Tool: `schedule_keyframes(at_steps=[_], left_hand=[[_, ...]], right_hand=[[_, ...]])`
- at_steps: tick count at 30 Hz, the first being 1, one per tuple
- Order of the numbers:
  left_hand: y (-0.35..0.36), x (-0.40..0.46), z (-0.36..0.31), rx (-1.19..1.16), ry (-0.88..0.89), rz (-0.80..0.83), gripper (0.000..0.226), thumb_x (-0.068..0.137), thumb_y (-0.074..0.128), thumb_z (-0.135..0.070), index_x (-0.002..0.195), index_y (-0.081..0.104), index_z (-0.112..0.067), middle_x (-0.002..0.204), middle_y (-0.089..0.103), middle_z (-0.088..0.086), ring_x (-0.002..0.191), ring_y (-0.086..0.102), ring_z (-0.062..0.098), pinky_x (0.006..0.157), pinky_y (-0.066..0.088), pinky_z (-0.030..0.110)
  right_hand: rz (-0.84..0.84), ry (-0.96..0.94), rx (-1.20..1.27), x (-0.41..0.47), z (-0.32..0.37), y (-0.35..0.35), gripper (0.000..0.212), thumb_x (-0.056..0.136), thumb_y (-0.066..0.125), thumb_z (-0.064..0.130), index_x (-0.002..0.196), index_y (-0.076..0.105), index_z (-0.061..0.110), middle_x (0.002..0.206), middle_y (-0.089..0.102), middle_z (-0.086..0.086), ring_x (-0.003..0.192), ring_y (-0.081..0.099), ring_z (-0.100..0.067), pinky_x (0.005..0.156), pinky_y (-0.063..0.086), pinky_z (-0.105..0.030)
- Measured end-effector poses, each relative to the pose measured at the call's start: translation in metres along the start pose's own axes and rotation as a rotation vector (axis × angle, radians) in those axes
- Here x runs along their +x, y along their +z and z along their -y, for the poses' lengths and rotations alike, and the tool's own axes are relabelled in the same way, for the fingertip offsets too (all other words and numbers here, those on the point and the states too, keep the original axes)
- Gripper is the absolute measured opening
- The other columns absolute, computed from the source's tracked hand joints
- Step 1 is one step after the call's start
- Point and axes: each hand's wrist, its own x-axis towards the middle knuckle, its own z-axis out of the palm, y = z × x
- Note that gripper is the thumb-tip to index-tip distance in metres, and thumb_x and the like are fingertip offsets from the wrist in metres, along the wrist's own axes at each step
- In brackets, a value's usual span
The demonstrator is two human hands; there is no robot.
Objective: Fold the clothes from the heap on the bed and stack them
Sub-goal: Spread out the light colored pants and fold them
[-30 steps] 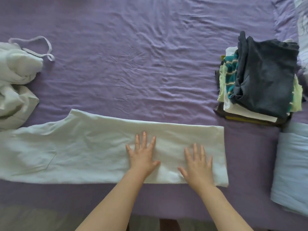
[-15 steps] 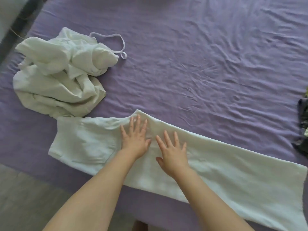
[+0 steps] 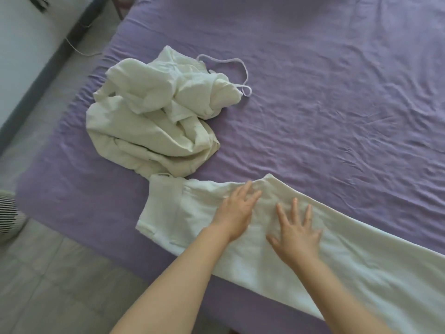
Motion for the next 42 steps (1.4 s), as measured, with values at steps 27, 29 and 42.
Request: schedule_keyframes(at_steps=[27, 29, 42], left_hand=[[-0.068, -0.141, 0.123, -1.412, -0.584, -0.260, 0.054, 0.079, 0.049, -0.072, 0.116, 0.062, -0.036, 0.116, 0.068, -0.012, 0.106, 0.064, 0.008, 0.089, 0.050, 0.030], [-0.078, -0.150, 0.092, -1.523, -0.464, -0.221, 0.056, 0.082, 0.035, -0.076, 0.121, 0.060, -0.044, 0.120, 0.067, -0.012, 0.110, 0.063, 0.008, 0.092, 0.050, 0.031], [-0.059, -0.095, -0.120, -1.439, -0.131, -0.055, 0.031, 0.101, 0.033, -0.038, 0.115, 0.060, -0.031, 0.099, 0.063, -0.032, 0.097, 0.056, -0.018, 0.075, 0.042, 0.001]], right_hand=[[-0.019, -0.463, 0.733, -0.028, 0.167, -0.043, 0.062, 0.096, 0.048, 0.040, 0.150, 0.017, 0.033, 0.156, 0.016, 0.016, 0.144, 0.013, -0.004, 0.117, 0.017, -0.027], [0.004, -0.489, 0.910, -0.054, 0.169, -0.065, 0.064, 0.092, 0.049, 0.050, 0.147, 0.018, 0.042, 0.150, 0.019, 0.030, 0.139, 0.021, 0.006, 0.112, 0.028, -0.023], [-0.337, -0.125, 0.937, -0.114, 0.000, -0.080, 0.071, 0.084, 0.062, 0.009, 0.141, 0.031, 0.037, 0.117, 0.060, 0.019, 0.101, 0.058, 0.004, 0.077, 0.046, -0.014]])
